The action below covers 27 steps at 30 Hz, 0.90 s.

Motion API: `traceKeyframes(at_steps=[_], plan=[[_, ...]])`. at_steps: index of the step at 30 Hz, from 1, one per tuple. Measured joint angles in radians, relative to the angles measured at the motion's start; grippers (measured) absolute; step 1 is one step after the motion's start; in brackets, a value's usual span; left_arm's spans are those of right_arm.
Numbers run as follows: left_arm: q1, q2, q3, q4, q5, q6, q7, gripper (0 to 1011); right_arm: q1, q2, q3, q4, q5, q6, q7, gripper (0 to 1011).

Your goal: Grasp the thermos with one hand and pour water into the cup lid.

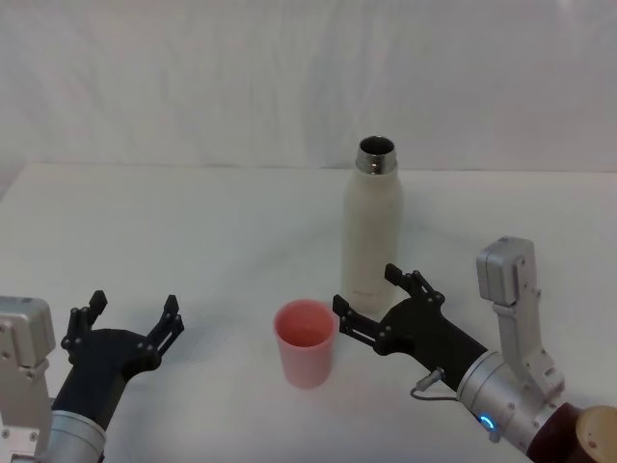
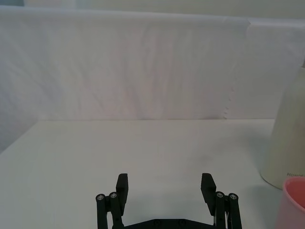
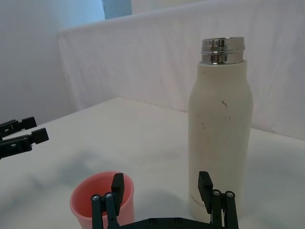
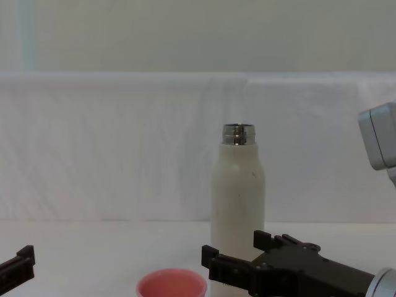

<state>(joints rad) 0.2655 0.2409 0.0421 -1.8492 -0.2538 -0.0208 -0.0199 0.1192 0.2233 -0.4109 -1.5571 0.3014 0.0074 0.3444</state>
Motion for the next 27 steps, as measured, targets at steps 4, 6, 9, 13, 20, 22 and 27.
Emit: traceKeyframes(at_steps=[4,6,9,13,20,22,27], plan=[[0.0,0.0,0.0,0.0,0.0,0.0,0.0,1001,-0.001,0.0,0.0,0.0,0.0,0.0,0.0,1003],[0.0,0.0,0.0,0.0,0.0,0.0,0.0,1001,-0.001,0.001,0.001,0.0,0.0,0.0,0.0,1003],[0.0,0.0,0.0,0.0,0.0,0.0,0.0,1001,-0.001,0.001,0.001,-0.001,0.0,0.0,0.0,1003],[0.0,0.0,0.0,0.0,0.0,0.0,0.0,1001,-0.002,0.001,0.001,-0.002,0.0,0.0,0.0,1003],[0.0,0.0,0.0,0.0,0.0,0.0,0.0,1001,-0.002,0.002,0.002,-0.003,0.0,0.0,0.0,1003],[0.0,0.0,0.0,0.0,0.0,0.0,0.0,1001,-0.002,0.002,0.002,-0.003,0.0,0.0,0.0,1003],[0.0,0.0,0.0,0.0,0.0,0.0,0.0,1001,-0.003,0.002,0.002,-0.004,-0.001,0.0,0.0,1003]])
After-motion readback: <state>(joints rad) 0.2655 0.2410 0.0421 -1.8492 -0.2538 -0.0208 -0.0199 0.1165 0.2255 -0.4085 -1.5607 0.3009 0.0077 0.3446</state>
